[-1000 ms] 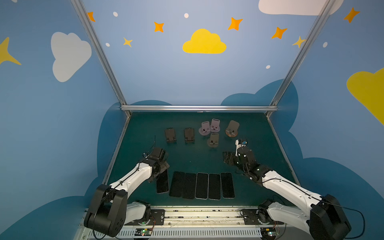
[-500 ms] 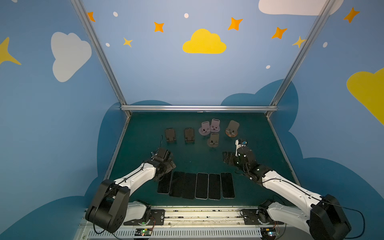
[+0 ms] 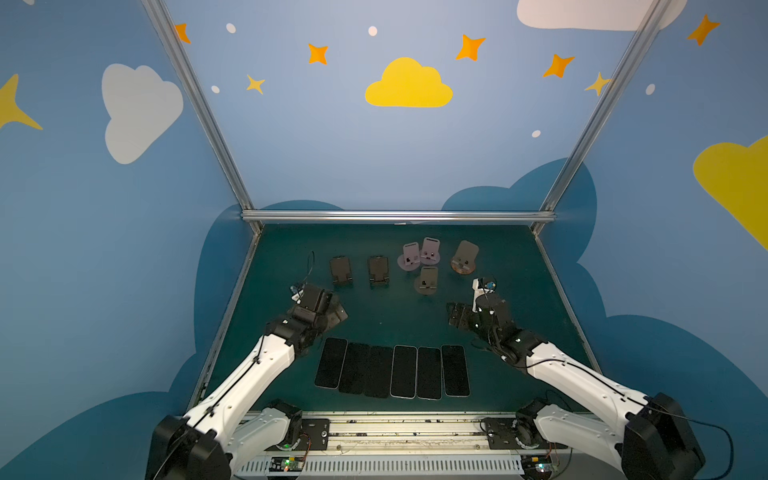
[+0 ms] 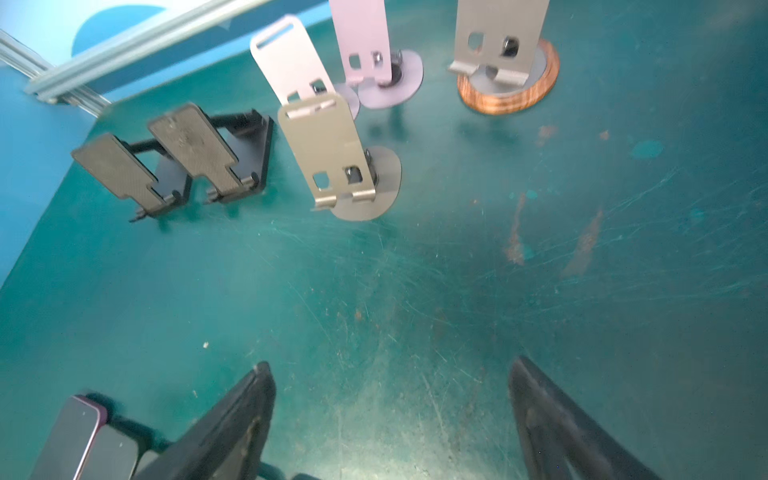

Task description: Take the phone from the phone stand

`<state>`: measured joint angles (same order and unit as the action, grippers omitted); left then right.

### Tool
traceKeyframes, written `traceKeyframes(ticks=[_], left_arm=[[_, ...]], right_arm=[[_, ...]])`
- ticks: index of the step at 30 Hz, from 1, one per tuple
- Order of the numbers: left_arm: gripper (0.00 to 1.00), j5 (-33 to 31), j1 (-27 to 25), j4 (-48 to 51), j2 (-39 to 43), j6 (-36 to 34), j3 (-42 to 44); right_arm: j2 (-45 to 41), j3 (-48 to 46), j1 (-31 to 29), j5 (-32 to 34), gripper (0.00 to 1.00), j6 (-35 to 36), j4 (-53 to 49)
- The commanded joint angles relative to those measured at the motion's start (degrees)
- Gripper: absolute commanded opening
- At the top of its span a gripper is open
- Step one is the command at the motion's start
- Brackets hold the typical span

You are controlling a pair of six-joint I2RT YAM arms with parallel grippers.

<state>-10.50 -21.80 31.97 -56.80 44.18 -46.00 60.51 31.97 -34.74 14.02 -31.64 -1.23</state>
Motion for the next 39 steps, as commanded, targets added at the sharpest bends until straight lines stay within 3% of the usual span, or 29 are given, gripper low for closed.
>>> traceKeyframes(ticks=[1,3,6,8,12,14,16,18,20,21,23,26,30,34,38,39], left_arm=[[1.0,-4.38,-0.16,1.59,5.25,-5.74,-3.51],[1.0,-4.18,-0.51,0.35,7.59,-8.48,-5.75],[1.0,-7.15,-1.94,-1.92,10.24,-9.36,-6.84],[1.0,-11.36,-2.77,-7.24,11.81,-8.89,-3.57],[1.0,-19.53,-2.99,-23.29,12.98,-16.47,7.35],[1.0,-20.22,-2.98,-39.22,13.11,-25.95,16.08],[1.0,-17.7,-2.58,-59.24,11.28,-39.53,26.34],[1.0,-16.46,-1.35,-66.75,8.36,-46.23,30.83],[1.0,-19.13,0.0,-64.55,4.77,-44.66,30.57],[1.0,-22.67,0.35,-62.59,2.33,-41.99,29.63],[1.0,-25.79,0.76,-59.62,-0.55,-43.24,27.48],[1.0,-26.46,4.03,-66.5,-4.17,-45.68,29.55],[1.0,-17.32,13.21,-73.22,-10.57,-38.97,32.45],[1.0,-15.29,14.21,-76.87,-17.78,-42.12,29.25],[1.0,-11.65,17.74,-82.9,-27.88,-39.54,26.52],[1.0,-9.58,18.02,-78.6,-27.63,-39.82,24.92]], right_arm=[[-4.28,3.52,-0.37,-0.07,0.89,2.68,1.74],[-6.72,5.8,-0.57,-1.81,0.9,7.14,1.19],[-9.53,9.72,-0.68,-0.48,0.91,5.99,-3.07],[-10.4,10.26,-0.66,1.22,0.91,8.01,-3.17],[-10.68,9.85,-0.5,11.17,0.91,10.11,-6.21],[-12.21,7.39,-0.02,17.26,0.91,11.53,-3.09],[-15.98,-0.1,1.3,16.08,0.91,23.29,10.16],[-18.85,-6.14,3.51,15.23,0.91,30.29,21.87],[-19.73,-7.53,7.54,15.97,0.91,29.81,22.13],[-19.94,-7.49,10.01,16.65,0.91,26.6,19.64],[-20.77,-8.99,14.79,14.69,0.92,19.49,18.25],[-20.27,-10.74,19.28,10.27,0.92,19.55,18.64],[-15.86,-11.08,22.6,7.77,0.92,27.44,18.55],[-9.61,-8.97,24.65,5.6,0.92,32.02,15.58],[-3.11,-7.58,26.57,1.02,0.92,30.63,15.06],[-1.36,-7.91,26.7,0.75,0.92,29.81,16.06]])
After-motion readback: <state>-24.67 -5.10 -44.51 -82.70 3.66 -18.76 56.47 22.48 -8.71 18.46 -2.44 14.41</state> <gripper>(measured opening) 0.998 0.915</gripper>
